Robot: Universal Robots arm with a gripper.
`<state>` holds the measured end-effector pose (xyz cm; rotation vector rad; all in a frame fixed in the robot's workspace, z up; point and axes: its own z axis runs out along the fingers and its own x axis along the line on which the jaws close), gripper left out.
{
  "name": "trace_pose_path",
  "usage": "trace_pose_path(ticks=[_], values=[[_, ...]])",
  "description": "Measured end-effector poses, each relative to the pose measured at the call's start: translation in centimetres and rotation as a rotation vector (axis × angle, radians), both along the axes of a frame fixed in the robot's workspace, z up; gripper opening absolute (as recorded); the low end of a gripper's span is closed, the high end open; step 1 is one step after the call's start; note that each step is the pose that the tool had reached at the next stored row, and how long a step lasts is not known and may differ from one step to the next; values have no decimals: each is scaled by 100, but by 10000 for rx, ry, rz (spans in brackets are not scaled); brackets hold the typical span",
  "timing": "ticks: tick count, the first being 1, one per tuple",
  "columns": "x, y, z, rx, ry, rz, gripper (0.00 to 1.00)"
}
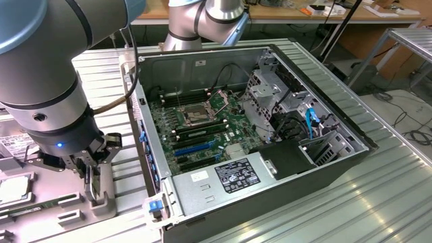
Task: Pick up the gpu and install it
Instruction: 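Pick up the gpu and move the gpu toward the slot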
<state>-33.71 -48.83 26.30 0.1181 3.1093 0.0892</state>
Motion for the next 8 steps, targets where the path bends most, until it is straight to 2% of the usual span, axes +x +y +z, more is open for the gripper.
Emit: trace_pose_path(ticks=[4, 8], values=[[0, 0, 9, -3, 2, 0, 27], [0, 0, 68, 23, 1, 0, 27]])
